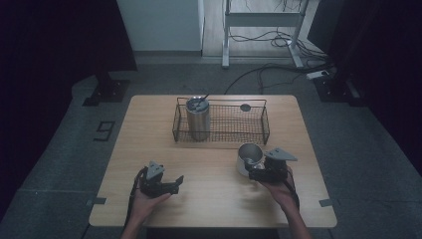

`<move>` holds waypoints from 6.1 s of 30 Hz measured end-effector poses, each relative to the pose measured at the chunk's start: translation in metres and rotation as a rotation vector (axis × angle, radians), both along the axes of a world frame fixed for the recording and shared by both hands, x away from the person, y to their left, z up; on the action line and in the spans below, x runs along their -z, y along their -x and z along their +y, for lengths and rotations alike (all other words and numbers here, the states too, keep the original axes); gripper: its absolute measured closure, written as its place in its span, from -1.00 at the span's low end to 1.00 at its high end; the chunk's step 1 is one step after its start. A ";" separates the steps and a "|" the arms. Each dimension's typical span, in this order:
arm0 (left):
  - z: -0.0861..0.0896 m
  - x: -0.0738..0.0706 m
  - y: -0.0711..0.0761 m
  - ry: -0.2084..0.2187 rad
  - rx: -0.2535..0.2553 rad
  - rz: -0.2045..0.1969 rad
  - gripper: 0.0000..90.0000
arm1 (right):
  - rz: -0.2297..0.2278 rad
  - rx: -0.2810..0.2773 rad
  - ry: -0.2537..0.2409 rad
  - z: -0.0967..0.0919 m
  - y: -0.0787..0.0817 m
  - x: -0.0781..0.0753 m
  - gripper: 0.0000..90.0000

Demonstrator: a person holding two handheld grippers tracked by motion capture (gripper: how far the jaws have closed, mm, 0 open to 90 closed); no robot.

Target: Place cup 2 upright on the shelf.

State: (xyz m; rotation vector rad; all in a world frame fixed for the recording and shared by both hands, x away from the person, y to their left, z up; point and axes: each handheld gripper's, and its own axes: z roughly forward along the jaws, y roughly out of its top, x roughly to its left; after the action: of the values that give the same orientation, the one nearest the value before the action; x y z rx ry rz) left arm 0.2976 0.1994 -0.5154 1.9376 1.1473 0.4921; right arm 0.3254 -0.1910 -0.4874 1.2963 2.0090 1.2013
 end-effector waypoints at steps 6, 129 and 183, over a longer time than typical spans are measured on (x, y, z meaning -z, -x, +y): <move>-0.001 0.000 0.001 -0.005 -0.006 -0.011 -0.80 | 0.007 0.003 0.014 0.006 -0.008 0.003 -0.89; -0.001 0.005 0.002 -0.002 -0.004 0.030 -0.80 | -0.076 -0.097 0.050 0.030 -0.068 -0.090 -0.85; -0.002 0.006 0.004 0.001 0.018 0.029 -0.80 | -0.031 -0.062 0.091 0.039 -0.139 -0.098 -0.85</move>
State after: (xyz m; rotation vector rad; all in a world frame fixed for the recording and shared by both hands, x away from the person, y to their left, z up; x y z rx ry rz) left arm 0.2940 0.1974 -0.5209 1.9587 1.1473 0.4549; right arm 0.4648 -0.1524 -0.3891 1.1729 2.0700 1.1363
